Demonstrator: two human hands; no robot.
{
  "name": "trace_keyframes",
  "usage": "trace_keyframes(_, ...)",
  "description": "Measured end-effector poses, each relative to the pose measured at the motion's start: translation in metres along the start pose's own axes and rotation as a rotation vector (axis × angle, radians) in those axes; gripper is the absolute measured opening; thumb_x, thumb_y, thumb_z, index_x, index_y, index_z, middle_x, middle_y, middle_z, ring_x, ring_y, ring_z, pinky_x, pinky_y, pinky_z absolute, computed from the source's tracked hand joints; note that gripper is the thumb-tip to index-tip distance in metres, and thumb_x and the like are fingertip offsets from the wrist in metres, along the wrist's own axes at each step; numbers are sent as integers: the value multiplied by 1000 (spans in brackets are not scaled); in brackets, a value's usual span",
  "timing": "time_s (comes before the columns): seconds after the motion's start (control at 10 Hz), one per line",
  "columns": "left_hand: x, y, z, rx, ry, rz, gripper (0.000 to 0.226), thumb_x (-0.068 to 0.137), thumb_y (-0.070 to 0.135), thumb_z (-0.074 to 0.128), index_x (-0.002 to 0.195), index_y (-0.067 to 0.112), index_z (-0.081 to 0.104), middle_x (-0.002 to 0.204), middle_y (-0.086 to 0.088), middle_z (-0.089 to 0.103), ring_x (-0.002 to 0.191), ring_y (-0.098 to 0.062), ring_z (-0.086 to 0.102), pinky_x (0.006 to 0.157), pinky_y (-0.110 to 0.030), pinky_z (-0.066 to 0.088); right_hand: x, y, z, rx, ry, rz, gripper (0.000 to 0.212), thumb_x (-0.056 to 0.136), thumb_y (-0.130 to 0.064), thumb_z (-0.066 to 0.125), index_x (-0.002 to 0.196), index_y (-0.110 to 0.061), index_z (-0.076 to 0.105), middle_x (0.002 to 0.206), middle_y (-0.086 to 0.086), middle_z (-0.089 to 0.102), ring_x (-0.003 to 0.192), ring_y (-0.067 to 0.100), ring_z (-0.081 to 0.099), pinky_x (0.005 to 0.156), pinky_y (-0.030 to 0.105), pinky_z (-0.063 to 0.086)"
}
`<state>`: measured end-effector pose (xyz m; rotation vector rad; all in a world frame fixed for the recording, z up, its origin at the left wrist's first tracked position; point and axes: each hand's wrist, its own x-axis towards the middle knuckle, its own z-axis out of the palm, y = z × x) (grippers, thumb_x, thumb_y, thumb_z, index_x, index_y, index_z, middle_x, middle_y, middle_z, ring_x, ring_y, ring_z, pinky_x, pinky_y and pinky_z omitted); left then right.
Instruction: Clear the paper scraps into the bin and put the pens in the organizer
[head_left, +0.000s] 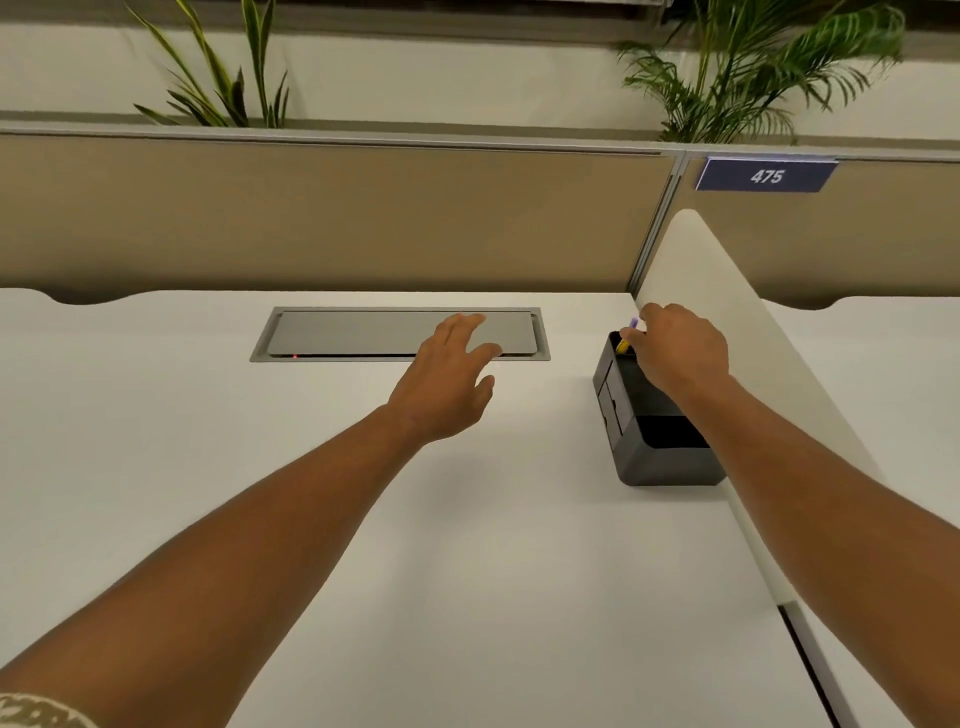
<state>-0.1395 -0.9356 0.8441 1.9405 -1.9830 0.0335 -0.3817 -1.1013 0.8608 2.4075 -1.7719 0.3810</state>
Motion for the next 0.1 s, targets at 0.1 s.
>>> trace_keyframes(0.1,-7,-10,-11,45,10,25,41,96,28,52,136,19,50,159,-9,20,149,-28,10,115,-44,26,-19,-16,0,83,92,-20,38,95,-45,47,113,-13,58,101,11,62,83,29,60,64,33,42)
